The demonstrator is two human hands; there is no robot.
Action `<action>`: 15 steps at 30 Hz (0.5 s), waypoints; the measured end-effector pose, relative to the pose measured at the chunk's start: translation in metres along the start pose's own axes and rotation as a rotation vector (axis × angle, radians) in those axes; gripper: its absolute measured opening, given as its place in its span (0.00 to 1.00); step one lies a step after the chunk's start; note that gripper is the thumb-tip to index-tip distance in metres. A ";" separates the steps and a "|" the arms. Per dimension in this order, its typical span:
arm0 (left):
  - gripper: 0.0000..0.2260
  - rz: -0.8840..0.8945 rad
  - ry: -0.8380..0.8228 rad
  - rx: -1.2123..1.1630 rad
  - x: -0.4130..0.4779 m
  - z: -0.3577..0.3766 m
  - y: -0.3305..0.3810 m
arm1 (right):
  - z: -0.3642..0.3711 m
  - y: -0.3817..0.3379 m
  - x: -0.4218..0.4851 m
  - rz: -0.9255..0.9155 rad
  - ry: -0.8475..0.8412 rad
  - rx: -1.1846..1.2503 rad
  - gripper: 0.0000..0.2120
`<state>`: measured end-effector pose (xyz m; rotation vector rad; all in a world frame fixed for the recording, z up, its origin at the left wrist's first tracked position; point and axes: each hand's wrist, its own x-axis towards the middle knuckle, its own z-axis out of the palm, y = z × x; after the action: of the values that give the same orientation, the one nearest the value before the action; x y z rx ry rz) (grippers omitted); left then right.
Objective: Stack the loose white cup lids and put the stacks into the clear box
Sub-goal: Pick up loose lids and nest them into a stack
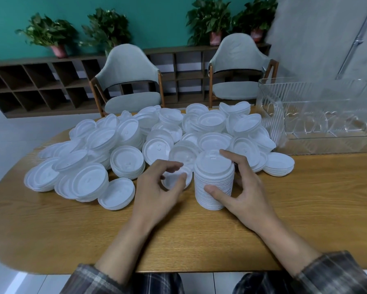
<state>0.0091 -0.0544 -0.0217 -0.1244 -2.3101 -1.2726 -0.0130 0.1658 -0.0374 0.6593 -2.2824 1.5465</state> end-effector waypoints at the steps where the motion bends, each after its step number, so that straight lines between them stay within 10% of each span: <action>1: 0.11 0.037 -0.024 0.075 -0.001 0.000 -0.005 | 0.000 0.000 0.000 0.000 -0.003 0.005 0.35; 7: 0.13 0.134 -0.158 0.357 -0.007 0.003 -0.020 | -0.002 0.002 -0.001 0.016 -0.022 0.013 0.35; 15: 0.17 0.054 -0.087 0.173 -0.010 -0.002 -0.009 | -0.002 0.002 -0.001 0.005 -0.016 0.012 0.35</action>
<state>0.0159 -0.0601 -0.0325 -0.1849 -2.4616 -1.0551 -0.0131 0.1684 -0.0391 0.6719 -2.2903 1.5642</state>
